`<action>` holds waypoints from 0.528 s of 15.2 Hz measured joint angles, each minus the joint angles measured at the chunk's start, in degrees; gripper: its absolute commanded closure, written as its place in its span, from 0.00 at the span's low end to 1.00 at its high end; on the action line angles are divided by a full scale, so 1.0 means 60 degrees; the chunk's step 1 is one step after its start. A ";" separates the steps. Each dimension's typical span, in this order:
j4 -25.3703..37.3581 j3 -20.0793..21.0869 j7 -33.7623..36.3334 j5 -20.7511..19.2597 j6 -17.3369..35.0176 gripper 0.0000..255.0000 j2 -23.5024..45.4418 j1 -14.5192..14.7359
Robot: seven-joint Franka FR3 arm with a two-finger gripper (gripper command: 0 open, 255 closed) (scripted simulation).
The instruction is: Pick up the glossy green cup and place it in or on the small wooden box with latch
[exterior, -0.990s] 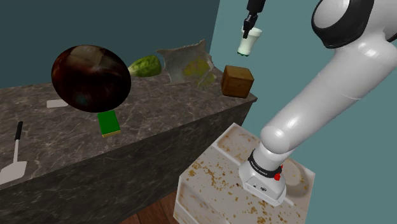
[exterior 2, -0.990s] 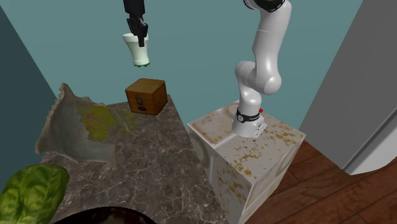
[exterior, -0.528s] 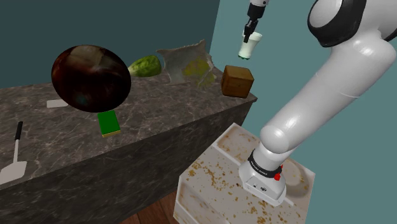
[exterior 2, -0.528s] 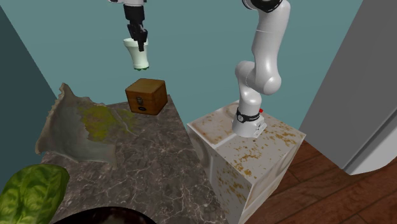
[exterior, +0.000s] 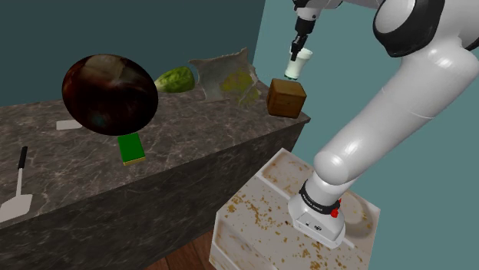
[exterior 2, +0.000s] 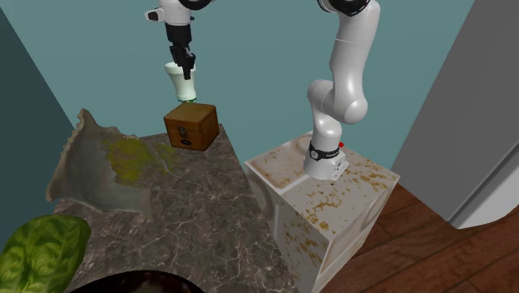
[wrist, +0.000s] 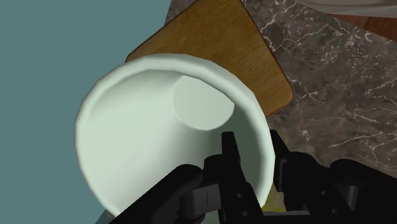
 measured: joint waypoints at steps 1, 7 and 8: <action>-0.0127 -0.0006 0.0007 -0.0002 0.0133 1.00 0.0007 -0.0003; -0.0924 -0.0022 0.0083 -0.0042 0.0912 1.00 -0.0009 -0.0018; -0.1011 -0.0032 0.0077 -0.0042 0.1010 1.00 0.0002 -0.0024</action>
